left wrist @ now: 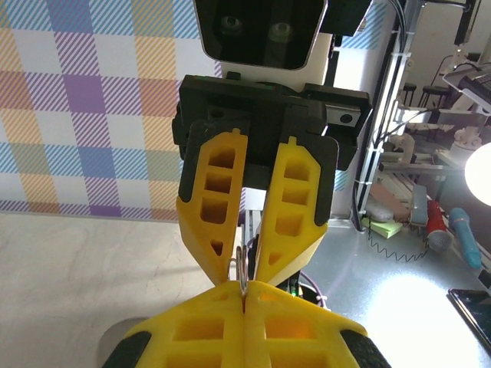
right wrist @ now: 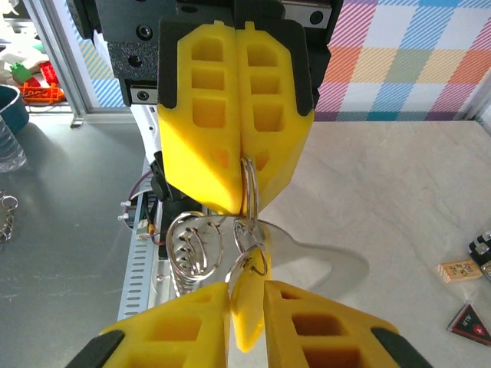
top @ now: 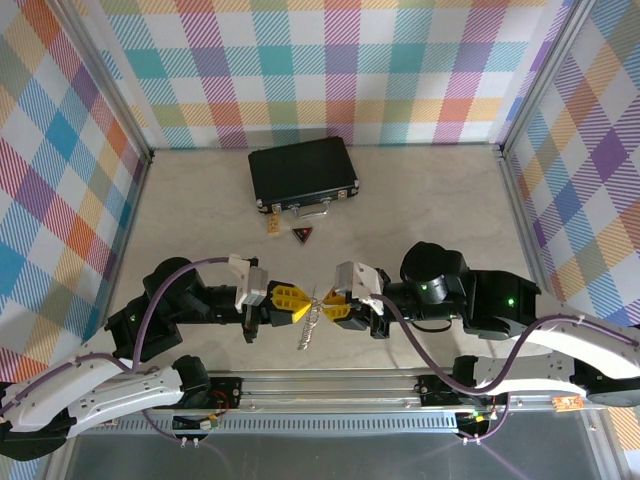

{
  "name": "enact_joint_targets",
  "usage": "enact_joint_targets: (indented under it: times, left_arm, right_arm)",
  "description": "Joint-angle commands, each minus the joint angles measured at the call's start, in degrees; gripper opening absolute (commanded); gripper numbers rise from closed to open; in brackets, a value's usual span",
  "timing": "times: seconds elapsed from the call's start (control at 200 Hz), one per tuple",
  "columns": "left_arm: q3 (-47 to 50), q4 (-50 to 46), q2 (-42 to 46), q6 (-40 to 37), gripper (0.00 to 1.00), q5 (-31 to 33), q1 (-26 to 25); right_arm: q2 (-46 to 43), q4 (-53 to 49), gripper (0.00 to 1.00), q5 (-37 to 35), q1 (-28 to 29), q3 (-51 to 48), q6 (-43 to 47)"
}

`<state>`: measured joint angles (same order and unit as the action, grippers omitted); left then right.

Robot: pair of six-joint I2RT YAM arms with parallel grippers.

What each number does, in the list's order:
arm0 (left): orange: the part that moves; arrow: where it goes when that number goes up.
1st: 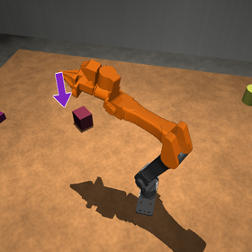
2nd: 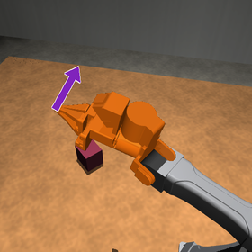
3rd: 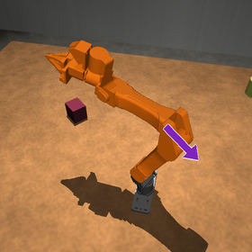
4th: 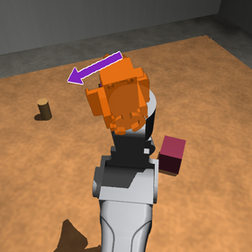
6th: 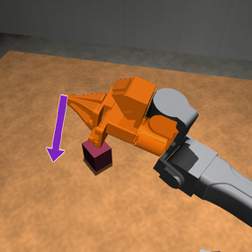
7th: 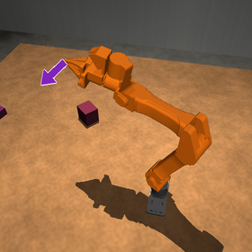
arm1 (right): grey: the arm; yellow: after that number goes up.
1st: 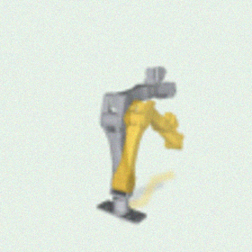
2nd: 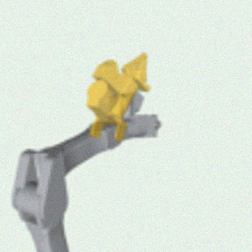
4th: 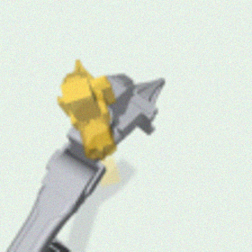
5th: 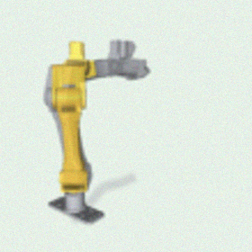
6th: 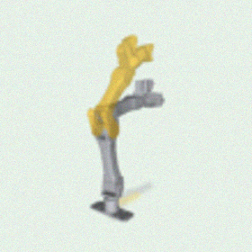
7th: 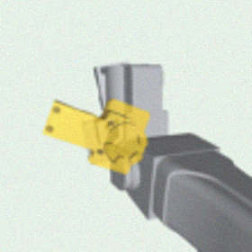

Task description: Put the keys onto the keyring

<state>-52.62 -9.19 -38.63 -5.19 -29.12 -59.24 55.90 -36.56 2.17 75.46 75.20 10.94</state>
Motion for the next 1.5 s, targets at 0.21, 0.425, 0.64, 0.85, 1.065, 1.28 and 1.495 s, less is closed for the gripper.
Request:
enact_joint_targets:
  times: [0.21,0.425,0.64,0.85,1.065,1.28,1.495]
  left_arm:
    - [1.1,4.7,0.9,1.8,0.00,-2.3,-0.2]
    - [1.1,4.6,1.0,1.8,0.00,-3.0,-0.2]
    - [1.6,5.8,1.2,2.3,0.00,-4.8,-0.2]
    - [1.9,7.9,0.9,3.5,0.00,-7.4,-0.2]
    - [1.8,9.0,-0.5,4.8,0.00,-11.1,-0.2]
    - [1.2,9.6,-2.2,5.6,0.00,-13.8,-0.2]
    - [1.0,9.3,-2.7,5.6,0.00,-14.0,-0.2]
  right_arm:
    - [-0.1,4.4,0.23,3.8,0.4,-1.0,-1.6]
    - [-0.1,5.7,0.16,4.2,0.3,-1.1,-1.3]
    - [1.3,4.9,0.00,4.7,0.4,-0.7,-1.1]
    - [2.9,4.1,0.00,6.1,0.4,-0.2,-0.7]
    - [3.8,4.2,0.00,6.8,0.4,0.6,-0.1]
    - [3.7,4.8,0.00,6.5,0.4,0.7,-0.1]
    - [1.4,9.1,0.00,5.1,0.3,-1.4,-0.5]
